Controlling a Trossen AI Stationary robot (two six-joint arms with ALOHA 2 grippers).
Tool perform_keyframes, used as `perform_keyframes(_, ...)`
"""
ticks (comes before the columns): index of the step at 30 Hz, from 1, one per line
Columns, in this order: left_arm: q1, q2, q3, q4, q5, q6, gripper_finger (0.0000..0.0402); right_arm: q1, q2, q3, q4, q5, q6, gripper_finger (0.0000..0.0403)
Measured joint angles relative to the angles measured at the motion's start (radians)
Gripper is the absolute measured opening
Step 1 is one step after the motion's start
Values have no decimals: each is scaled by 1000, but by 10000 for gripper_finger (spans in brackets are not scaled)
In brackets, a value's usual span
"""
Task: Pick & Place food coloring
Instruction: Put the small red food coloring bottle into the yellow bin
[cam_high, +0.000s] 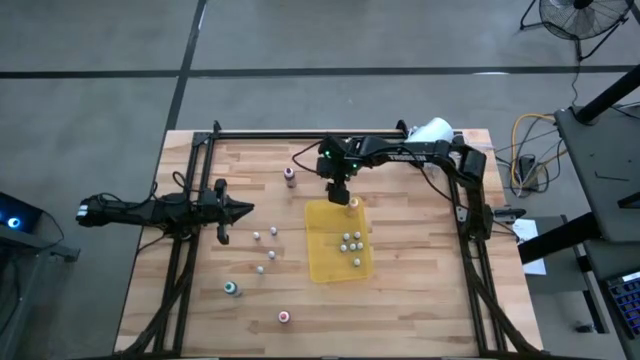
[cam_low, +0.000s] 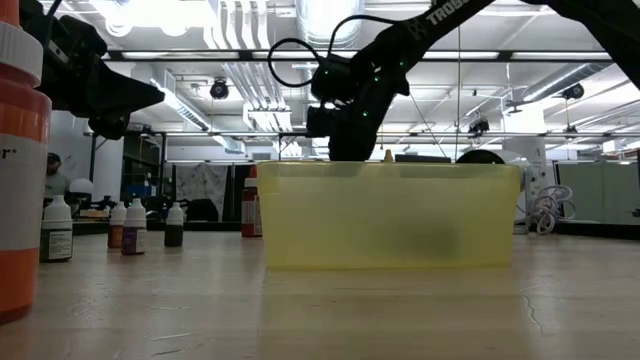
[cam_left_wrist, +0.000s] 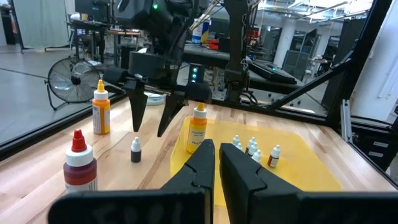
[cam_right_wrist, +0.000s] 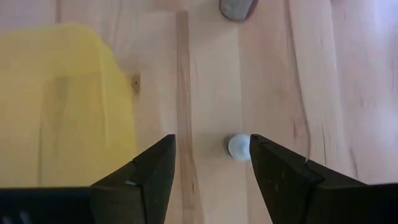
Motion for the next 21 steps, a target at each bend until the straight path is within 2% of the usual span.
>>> perform_keyframes(13, 0, 0, 0, 0, 0, 0, 0, -71, 8, 102, -99, -1, 187, 199)
perform_keyframes(21, 0, 0, 0, 0, 0, 0, 0, -59, 98, 229, -224, 2, 362, 199)
